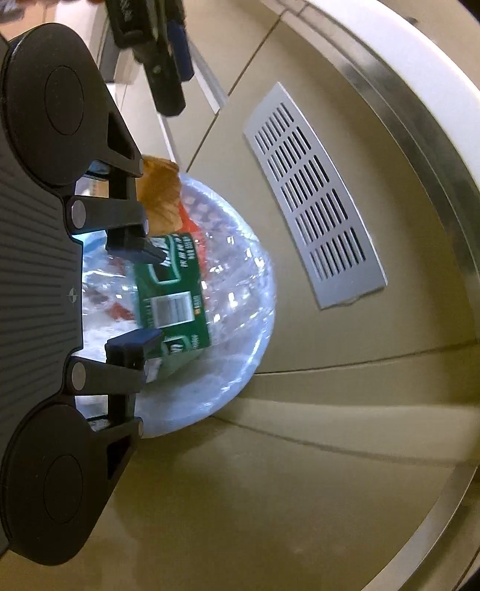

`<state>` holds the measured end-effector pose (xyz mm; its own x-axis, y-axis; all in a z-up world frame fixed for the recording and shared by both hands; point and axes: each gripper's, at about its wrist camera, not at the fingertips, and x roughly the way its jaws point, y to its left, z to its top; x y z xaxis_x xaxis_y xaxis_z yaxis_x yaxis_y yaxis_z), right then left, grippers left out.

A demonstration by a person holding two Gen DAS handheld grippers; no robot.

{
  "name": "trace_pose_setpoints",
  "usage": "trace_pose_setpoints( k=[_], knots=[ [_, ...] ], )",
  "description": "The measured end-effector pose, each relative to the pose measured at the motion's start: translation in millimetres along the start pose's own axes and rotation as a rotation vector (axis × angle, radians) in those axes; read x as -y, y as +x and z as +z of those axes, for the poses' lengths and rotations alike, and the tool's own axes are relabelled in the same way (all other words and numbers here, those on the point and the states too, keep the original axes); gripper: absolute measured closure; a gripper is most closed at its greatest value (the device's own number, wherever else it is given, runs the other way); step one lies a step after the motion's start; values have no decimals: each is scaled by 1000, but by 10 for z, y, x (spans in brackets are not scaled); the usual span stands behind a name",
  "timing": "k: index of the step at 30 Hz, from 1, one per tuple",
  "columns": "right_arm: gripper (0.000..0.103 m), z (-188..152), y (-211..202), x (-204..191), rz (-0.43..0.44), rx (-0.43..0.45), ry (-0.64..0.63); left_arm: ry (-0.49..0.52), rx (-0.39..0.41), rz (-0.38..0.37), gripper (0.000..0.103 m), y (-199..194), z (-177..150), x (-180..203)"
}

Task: Collect trash
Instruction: 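Open the right gripper to drop the bottle while the left gripper drops the wrapper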

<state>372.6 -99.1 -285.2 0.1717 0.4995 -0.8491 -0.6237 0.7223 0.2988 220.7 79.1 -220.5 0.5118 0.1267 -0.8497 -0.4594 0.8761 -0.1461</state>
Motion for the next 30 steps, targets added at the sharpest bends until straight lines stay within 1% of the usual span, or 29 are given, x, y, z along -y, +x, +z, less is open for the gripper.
trace_pose_setpoints(
  k=[3, 6, 9, 13, 18, 23, 25, 27, 30],
  knots=[
    [74, -12, 151, -27, -19, -22, -43, -8, -2, 11, 38, 5, -6, -47],
    [75, -36, 302, -26, -29, -58, -50, -20, -3, 24, 39, 18, -10, -112],
    [75, -62, 412, -48, -55, -64, -75, -35, -6, 35, 39, 29, -18, -176],
    [75, -51, 573, -52, -76, -97, -78, -56, -12, 51, 39, 51, -36, -256],
    [75, 2, 696, -46, -103, -99, -91, -72, -23, 63, 39, 85, -64, -301],
    [75, 32, 655, -3, -116, -98, -78, -74, -24, 58, 40, 84, -88, -274],
    [75, 14, 578, 18, -102, -88, -50, -70, -26, 53, 42, 91, -92, -261],
    [75, -26, 467, 17, -91, -67, -39, -61, -31, 42, 47, 108, -97, -249],
    [74, -130, 273, 25, -75, -35, -18, -35, -38, 20, 51, 136, -127, -156]
  ],
)
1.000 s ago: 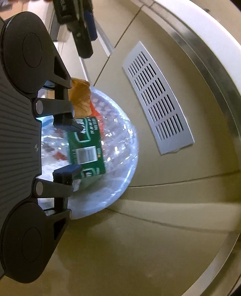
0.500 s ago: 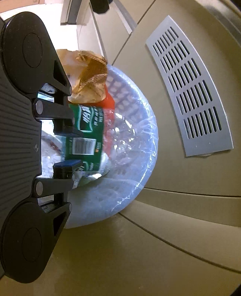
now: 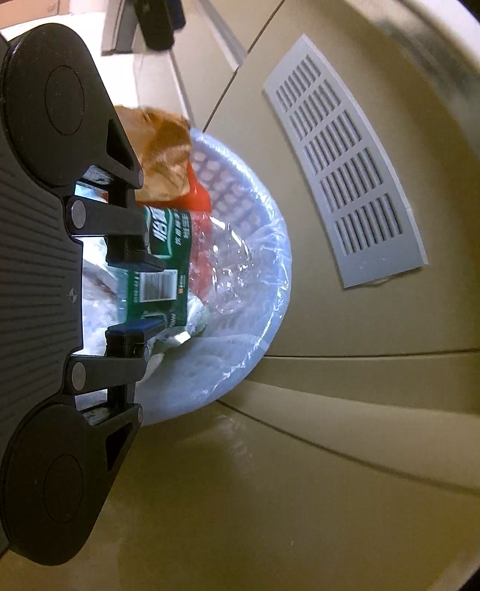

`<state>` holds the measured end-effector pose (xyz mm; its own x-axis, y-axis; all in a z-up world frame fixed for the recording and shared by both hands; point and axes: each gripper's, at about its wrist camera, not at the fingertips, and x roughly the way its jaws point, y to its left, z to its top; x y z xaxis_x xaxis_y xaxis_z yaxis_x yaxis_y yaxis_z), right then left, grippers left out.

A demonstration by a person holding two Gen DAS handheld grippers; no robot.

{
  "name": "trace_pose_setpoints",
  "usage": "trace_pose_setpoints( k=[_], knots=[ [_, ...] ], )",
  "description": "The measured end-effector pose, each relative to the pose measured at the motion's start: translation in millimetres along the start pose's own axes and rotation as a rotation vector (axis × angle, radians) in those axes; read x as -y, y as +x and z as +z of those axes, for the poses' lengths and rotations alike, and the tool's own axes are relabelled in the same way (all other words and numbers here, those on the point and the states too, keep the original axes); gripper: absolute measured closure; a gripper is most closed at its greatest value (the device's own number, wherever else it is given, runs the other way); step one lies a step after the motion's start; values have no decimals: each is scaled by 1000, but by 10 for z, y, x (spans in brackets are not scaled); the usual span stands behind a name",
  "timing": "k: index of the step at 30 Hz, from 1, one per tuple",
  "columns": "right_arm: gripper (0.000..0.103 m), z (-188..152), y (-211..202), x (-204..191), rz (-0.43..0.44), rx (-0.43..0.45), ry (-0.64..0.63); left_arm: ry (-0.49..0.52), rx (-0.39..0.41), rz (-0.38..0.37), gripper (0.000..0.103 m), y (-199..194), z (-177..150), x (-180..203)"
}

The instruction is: Collect trash

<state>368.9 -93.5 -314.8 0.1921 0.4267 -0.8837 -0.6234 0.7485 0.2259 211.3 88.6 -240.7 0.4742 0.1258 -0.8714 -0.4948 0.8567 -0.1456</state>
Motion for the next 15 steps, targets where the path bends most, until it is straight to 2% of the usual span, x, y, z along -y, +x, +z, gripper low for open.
trace_pose_setpoints(
  k=[3, 5, 7, 11, 15],
  knots=[
    [74, -125, -191, 38, 16, 40, 24, 41, -1, -31, 60, 35, -43, 138],
    [74, -200, -333, 11, 10, 65, 25, 76, -5, -45, 61, 77, -64, 249],
    [75, -262, -391, 13, 5, 84, 26, 115, -7, -52, 66, 145, -78, 379],
    [75, -322, -476, 68, 3, 103, 32, 155, -30, -68, 92, 363, -96, 534],
    [75, -331, -484, 111, 5, 119, 35, 190, -36, -45, 94, 555, -115, 654]
  ],
)
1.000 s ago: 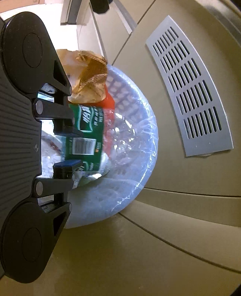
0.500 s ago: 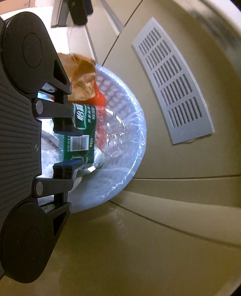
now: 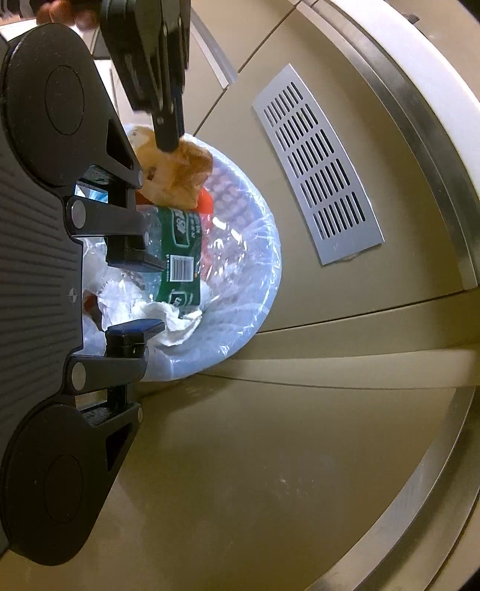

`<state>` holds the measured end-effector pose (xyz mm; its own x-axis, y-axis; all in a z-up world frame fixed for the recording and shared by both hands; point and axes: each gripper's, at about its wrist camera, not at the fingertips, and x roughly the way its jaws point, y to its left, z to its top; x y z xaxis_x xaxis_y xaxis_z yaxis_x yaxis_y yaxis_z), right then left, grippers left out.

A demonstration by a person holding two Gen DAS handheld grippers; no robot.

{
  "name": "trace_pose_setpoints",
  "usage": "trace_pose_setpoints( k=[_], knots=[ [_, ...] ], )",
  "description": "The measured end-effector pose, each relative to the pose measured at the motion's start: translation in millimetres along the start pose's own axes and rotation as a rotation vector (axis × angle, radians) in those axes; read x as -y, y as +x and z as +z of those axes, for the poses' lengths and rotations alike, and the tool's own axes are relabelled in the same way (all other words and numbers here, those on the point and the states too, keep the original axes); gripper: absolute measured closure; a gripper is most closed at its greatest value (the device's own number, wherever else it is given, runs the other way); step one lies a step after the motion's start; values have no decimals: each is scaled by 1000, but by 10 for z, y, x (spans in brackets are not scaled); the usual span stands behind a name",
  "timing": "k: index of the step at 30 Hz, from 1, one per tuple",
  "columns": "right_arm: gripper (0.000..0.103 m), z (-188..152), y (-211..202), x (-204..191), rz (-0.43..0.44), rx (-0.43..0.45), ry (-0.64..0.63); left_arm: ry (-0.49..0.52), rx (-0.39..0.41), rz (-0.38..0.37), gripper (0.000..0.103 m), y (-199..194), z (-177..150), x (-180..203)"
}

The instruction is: Collect trash

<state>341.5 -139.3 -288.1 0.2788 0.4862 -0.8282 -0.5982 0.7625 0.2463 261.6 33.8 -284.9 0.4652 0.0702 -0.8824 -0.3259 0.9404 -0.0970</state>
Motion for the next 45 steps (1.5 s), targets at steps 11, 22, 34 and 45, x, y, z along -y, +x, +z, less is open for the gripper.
trace_pose_setpoints(
  k=[11, 22, 34, 45],
  knots=[
    [75, -37, 47, 80, 11, 16, -6, 7, -32, 25, 96, 373, 2, 74],
    [65, -11, -187, 10, 43, 18, -7, -33, 9, 44, 75, -93, 65, 51],
    [36, -147, -861, -38, 107, 15, 87, -88, 98, 50, 53, -1243, -31, 8],
    [24, -507, -1851, -518, -7, 179, 221, 114, 157, -52, 43, -2273, -8, -115]
  ],
)
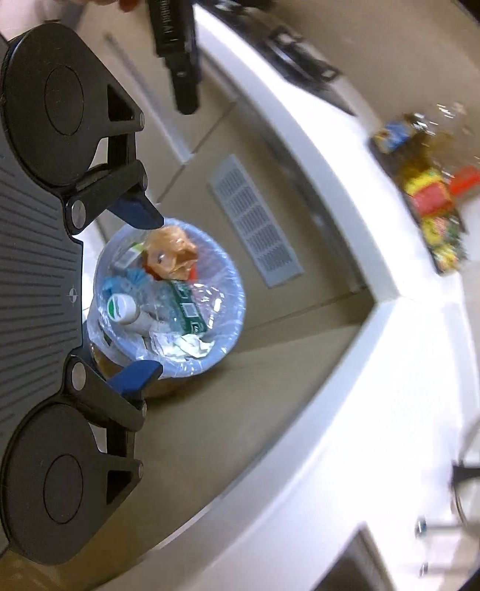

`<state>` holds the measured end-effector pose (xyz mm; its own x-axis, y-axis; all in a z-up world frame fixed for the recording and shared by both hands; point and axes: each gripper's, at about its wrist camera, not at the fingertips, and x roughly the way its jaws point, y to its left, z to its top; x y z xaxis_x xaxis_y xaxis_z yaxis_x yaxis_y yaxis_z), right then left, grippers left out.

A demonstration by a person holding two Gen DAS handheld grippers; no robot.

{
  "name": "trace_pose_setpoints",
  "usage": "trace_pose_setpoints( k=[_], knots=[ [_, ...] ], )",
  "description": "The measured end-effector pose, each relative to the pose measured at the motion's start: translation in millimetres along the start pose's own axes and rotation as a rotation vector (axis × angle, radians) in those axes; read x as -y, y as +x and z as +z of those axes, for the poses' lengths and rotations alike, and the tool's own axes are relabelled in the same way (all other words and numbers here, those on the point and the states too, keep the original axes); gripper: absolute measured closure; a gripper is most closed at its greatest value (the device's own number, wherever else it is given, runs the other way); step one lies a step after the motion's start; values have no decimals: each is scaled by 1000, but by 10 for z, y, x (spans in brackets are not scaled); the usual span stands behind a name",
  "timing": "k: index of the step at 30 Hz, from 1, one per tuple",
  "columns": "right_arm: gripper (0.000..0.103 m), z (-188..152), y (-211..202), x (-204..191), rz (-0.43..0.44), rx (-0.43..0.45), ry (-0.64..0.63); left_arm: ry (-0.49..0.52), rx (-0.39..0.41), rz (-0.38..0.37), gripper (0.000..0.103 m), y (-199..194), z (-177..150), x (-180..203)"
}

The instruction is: Collect trash

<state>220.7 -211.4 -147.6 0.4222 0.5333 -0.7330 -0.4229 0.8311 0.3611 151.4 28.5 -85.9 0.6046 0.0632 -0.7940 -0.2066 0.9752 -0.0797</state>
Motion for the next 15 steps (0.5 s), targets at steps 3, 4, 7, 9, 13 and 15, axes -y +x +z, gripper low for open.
trace_pose_setpoints(
  k=[3, 4, 7, 9, 13, 15],
  knots=[
    [21, -162, -269, -217, -38, 55, 75, 71, 22, -43, 41, -247, -61, -67],
    [21, -225, -345, -302, -49, 70, 93, 87, 32, -63, 39, -330, -89, -109],
    [21, -413, -557, -582, -87, 106, 125, 134, 49, -108, 38, -572, -216, -235],
    [21, -548, -695, -770, -108, 134, 143, 172, 60, -119, 37, -724, -305, -307],
    [21, -822, -918, -1128, -132, 158, 161, 224, 61, -144, 36, -996, -468, -405],
    [21, -919, -1012, -1280, -138, 156, 159, 236, 66, -157, 36, -1144, -544, -460]
  ],
)
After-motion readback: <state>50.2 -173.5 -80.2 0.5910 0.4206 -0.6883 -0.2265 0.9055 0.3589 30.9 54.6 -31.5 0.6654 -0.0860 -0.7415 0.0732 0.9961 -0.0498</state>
